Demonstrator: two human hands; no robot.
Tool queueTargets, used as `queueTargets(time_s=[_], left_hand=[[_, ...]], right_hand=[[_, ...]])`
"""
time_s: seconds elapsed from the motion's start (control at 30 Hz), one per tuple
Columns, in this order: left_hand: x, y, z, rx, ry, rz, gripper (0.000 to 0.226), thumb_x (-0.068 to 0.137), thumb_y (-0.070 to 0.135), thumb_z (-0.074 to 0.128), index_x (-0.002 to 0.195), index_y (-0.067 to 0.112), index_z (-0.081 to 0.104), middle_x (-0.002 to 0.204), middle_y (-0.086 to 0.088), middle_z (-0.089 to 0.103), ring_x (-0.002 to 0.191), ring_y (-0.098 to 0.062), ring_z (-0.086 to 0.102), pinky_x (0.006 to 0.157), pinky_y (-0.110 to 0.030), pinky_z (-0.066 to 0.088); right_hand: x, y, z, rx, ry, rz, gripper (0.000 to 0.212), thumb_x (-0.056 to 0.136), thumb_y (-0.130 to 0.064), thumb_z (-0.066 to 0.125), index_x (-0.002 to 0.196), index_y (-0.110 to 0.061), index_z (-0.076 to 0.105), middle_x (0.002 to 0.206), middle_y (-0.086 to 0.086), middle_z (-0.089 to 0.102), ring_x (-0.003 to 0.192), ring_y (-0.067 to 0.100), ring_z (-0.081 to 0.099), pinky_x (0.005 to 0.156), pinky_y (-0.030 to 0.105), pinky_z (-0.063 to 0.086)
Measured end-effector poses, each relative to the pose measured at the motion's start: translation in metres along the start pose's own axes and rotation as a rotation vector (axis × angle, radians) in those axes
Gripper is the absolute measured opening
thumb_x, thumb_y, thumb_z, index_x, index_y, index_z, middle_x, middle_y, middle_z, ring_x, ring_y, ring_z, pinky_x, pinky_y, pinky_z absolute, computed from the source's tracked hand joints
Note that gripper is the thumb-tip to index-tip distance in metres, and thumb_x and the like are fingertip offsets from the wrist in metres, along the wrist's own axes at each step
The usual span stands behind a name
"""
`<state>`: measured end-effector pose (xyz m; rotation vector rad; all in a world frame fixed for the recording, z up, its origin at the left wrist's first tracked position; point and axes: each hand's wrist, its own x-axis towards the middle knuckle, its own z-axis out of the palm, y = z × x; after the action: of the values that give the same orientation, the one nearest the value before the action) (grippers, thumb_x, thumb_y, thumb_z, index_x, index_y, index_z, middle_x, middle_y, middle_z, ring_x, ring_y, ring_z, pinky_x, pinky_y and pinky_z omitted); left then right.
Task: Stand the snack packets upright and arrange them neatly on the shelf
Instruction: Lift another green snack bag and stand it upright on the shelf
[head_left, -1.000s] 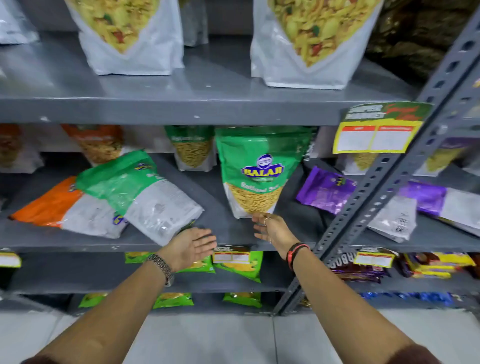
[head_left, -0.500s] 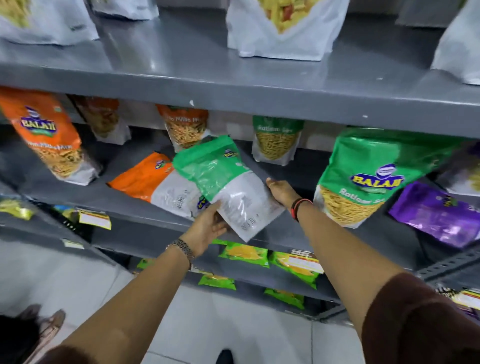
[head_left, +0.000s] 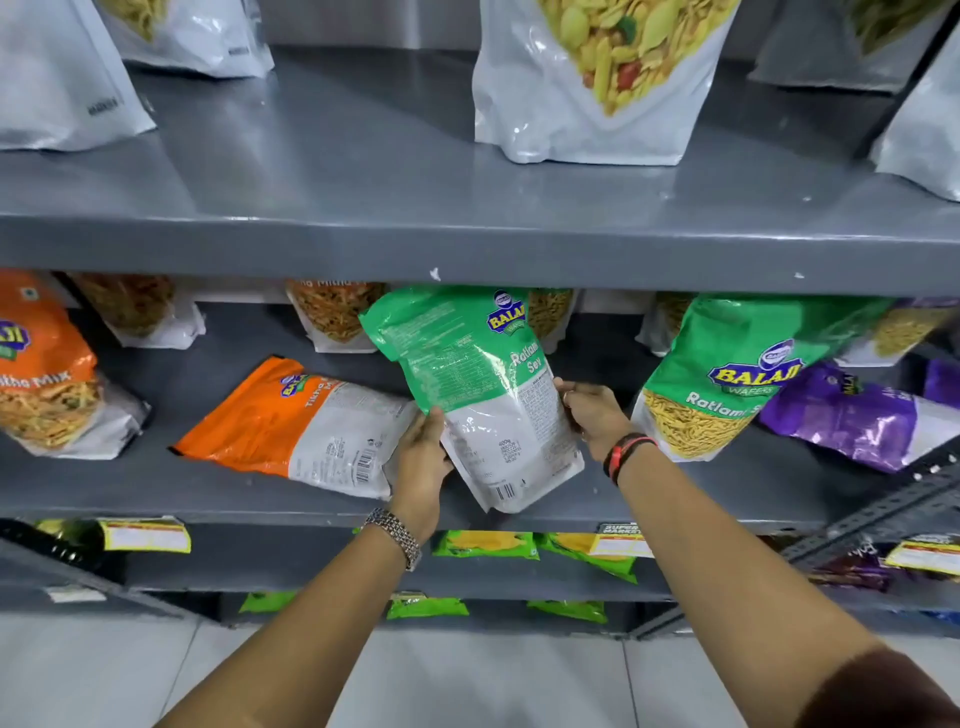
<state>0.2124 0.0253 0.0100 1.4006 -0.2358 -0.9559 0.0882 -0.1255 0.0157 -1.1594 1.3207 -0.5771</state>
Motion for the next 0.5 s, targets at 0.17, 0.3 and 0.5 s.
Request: queueTargets(time_s=[0.17, 0.3, 0.5], left_hand=[[0.015, 0.026, 0.001, 0.07, -0.081, 0.149, 0.025, 0.096, 0.028, 0.039, 0.082, 0.018, 0.057, 0.098, -0.002, 0.059, 0.099, -0.015, 0.052, 0.092, -0.033, 0.04], [0.022, 0.024, 0.002, 0.162, -0.125, 0.095, 0.021, 0.097, 0.027, 0.039, 0.086, 0.019, 0.055, 0.096, 0.002, 0.055, 0.099, -0.01, 0.047, 0.085, -0.024, 0.038], [0.014, -0.005, -0.005, 0.2, -0.014, -0.039, 0.026, 0.089, 0.04, 0.045, 0.093, 0.018, 0.058, 0.1, -0.005, 0.062, 0.101, -0.02, 0.059, 0.1, -0.036, 0.042]], right_hand=[[-0.008, -0.003, 0.005, 0.08, 0.063, -0.174, 0.045, 0.079, 0.019, 0.028, 0.063, -0.014, 0.053, 0.068, 0.002, 0.055, 0.062, 0.009, 0.047, 0.048, 0.007, 0.041], [-0.013, 0.015, 0.006, 0.051, 0.044, -0.185, 0.042, 0.083, 0.018, 0.031, 0.065, -0.013, 0.054, 0.071, 0.006, 0.056, 0.07, 0.013, 0.048, 0.064, 0.023, 0.042], [-0.015, 0.015, 0.0, 0.096, 0.014, -0.146, 0.034, 0.096, -0.023, 0.043, 0.103, 0.004, 0.064, 0.093, 0.01, 0.062, 0.085, 0.019, 0.054, 0.086, 0.034, 0.047]])
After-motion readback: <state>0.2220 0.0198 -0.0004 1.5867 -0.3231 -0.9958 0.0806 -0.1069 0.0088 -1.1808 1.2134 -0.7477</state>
